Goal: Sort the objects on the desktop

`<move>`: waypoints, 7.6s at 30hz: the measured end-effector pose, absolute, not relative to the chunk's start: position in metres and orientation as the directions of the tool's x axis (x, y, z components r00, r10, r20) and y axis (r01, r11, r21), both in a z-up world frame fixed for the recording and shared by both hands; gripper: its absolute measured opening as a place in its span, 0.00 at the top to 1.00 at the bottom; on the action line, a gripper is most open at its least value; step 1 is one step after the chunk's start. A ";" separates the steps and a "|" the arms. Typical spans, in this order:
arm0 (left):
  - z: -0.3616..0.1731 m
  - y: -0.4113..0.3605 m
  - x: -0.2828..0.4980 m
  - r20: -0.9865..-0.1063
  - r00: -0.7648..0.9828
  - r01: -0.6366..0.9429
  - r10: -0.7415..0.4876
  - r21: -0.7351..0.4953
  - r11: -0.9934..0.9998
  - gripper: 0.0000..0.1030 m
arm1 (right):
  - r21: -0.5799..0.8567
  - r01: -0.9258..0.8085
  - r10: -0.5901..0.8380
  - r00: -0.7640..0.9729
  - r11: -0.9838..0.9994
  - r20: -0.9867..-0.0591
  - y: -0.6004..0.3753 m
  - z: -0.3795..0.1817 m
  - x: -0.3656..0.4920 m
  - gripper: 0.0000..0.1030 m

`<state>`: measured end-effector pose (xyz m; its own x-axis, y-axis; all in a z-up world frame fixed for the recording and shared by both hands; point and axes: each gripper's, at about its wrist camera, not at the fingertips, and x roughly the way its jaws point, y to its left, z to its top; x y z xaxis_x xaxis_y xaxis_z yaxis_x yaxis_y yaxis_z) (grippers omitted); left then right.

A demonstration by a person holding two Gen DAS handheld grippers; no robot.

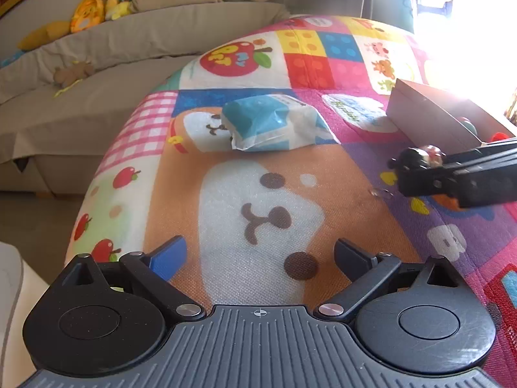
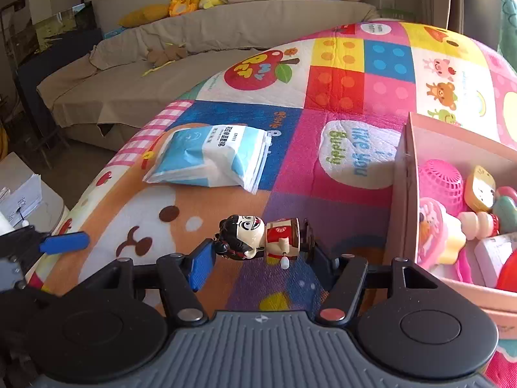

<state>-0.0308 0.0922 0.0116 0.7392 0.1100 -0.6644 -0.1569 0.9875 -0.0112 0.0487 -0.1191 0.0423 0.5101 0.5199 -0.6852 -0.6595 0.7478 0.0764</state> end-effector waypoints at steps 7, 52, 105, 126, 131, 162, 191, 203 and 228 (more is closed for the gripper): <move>0.011 0.089 -0.029 -0.671 0.732 -0.154 0.120 0.008 0.988 0.01 | -0.026 -0.592 0.421 0.602 0.805 -0.678 -0.189 0.041 0.006 0.38; 0.023 0.076 0.126 -0.611 0.777 -0.086 0.153 0.138 0.987 0.01 | 0.063 -0.315 0.275 0.691 0.947 -0.668 -0.251 0.006 0.022 0.00; 0.114 -0.070 0.030 -0.371 0.894 0.340 -0.250 0.201 0.919 0.43 | 0.004 -0.304 0.287 0.894 0.953 -0.343 -0.309 0.176 0.024 0.37; 0.057 -0.044 0.060 -0.508 0.844 0.262 -0.174 0.107 0.959 0.07 | 0.068 -0.231 0.237 0.864 0.971 -0.445 -0.304 0.132 0.115 0.37; 0.057 -0.042 0.042 -0.516 0.836 0.276 -0.189 0.097 0.956 0.04 | 0.035 -0.186 0.177 0.842 0.982 -0.509 -0.292 0.108 0.132 0.29; 0.028 -0.080 0.056 -0.590 0.776 0.282 -0.224 0.006 0.959 0.00 | 0.300 -0.177 0.312 0.810 0.937 -0.497 -0.355 0.074 0.116 0.00; 0.021 0.016 0.101 -0.588 0.806 0.094 -0.070 0.011 0.996 0.00 | 0.587 -0.330 0.671 0.429 0.739 -0.604 -0.206 0.017 0.290 0.00; 0.016 0.033 0.074 -0.662 0.749 -0.054 -0.010 -0.076 0.996 0.00 | 0.395 -0.281 0.473 0.673 0.875 -0.569 -0.248 0.044 0.156 0.00; -0.001 0.000 0.033 -0.663 0.746 -0.070 0.056 0.005 0.998 0.00 | 0.009 -0.385 0.287 0.672 0.923 -0.683 -0.220 -0.003 0.079 0.00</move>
